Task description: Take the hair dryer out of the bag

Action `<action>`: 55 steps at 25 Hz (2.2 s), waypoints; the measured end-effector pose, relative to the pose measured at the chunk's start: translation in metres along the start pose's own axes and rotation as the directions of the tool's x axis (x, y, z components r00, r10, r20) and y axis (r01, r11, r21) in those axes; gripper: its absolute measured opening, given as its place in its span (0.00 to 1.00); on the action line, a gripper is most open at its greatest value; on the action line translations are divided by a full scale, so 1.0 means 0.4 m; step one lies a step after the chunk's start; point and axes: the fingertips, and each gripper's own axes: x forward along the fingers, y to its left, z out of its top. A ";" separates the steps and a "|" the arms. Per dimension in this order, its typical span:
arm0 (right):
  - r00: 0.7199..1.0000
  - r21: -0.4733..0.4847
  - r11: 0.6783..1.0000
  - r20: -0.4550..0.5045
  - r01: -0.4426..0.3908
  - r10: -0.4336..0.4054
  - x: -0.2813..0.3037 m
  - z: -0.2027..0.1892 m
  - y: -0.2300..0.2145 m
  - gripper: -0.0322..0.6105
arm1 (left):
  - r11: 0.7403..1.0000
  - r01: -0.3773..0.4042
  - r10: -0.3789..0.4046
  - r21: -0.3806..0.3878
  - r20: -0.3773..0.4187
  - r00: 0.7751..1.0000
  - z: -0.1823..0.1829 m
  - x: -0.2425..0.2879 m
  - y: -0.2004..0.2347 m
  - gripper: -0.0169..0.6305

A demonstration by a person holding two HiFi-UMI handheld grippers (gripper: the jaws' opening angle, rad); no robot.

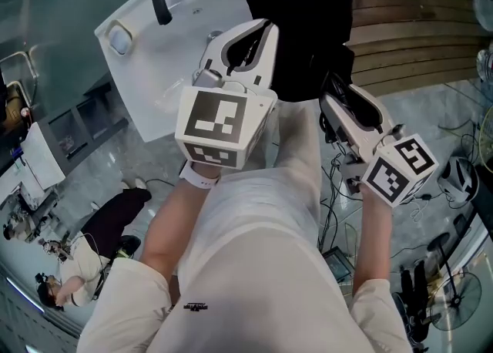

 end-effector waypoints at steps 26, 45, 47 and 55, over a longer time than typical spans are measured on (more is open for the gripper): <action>0.965 -0.061 0.978 -0.186 -0.202 0.187 -0.049 0.004 0.145 0.34 | 0.995 0.001 -0.009 -0.099 -0.086 0.996 -0.041 -0.026 0.139 0.06; 0.955 -0.019 0.972 -0.194 -0.233 0.225 -0.081 0.003 0.224 0.34 | 0.939 0.168 -0.180 -0.300 -0.012 0.984 -0.122 -0.024 0.171 0.06; 0.955 -0.014 0.972 -0.190 -0.236 0.229 -0.083 0.000 0.234 0.34 | 0.937 0.184 -0.193 -0.295 -0.001 0.981 -0.128 -0.027 0.170 0.06; 0.951 0.049 0.963 -0.153 -0.265 0.270 -0.088 -0.006 0.263 0.34 | 0.940 0.165 -0.167 -0.299 0.019 0.986 -0.154 -0.031 0.177 0.06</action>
